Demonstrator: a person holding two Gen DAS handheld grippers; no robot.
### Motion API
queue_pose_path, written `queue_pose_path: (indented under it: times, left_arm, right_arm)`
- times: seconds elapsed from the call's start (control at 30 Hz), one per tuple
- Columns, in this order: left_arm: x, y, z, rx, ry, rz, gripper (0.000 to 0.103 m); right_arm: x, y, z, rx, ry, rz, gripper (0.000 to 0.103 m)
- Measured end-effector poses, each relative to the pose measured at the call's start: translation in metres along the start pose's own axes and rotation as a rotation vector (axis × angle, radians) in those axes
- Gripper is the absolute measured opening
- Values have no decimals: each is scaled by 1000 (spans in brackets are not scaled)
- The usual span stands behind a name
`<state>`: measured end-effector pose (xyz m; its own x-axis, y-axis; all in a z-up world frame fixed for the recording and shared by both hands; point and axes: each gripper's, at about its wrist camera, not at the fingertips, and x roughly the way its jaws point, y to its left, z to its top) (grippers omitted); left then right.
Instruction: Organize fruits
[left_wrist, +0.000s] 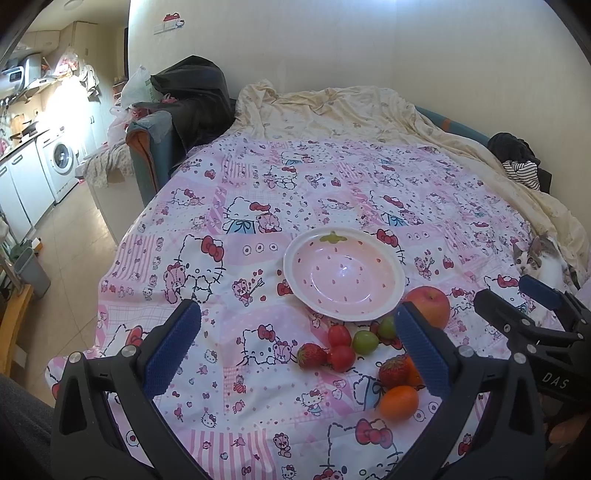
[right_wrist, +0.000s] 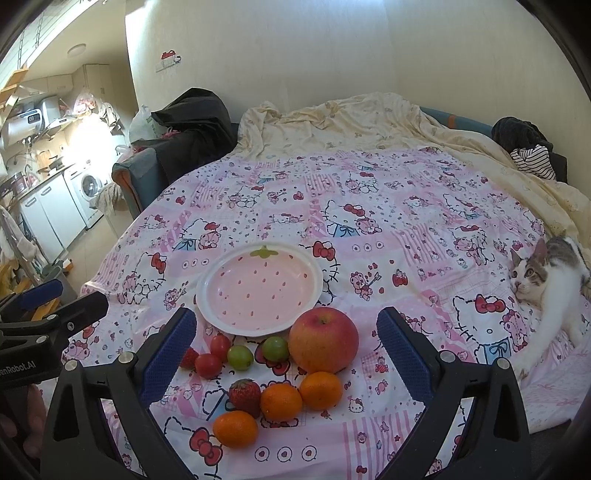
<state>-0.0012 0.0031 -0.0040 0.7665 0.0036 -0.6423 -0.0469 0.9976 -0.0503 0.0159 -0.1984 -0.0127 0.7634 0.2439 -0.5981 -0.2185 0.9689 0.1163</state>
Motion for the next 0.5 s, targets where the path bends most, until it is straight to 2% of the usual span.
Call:
queue_pose_path:
  times: [0.5]
  left_arm:
    - [0, 0, 0, 0, 1, 1, 103]
  right_arm:
    - [0, -2, 0, 6, 7, 4, 101]
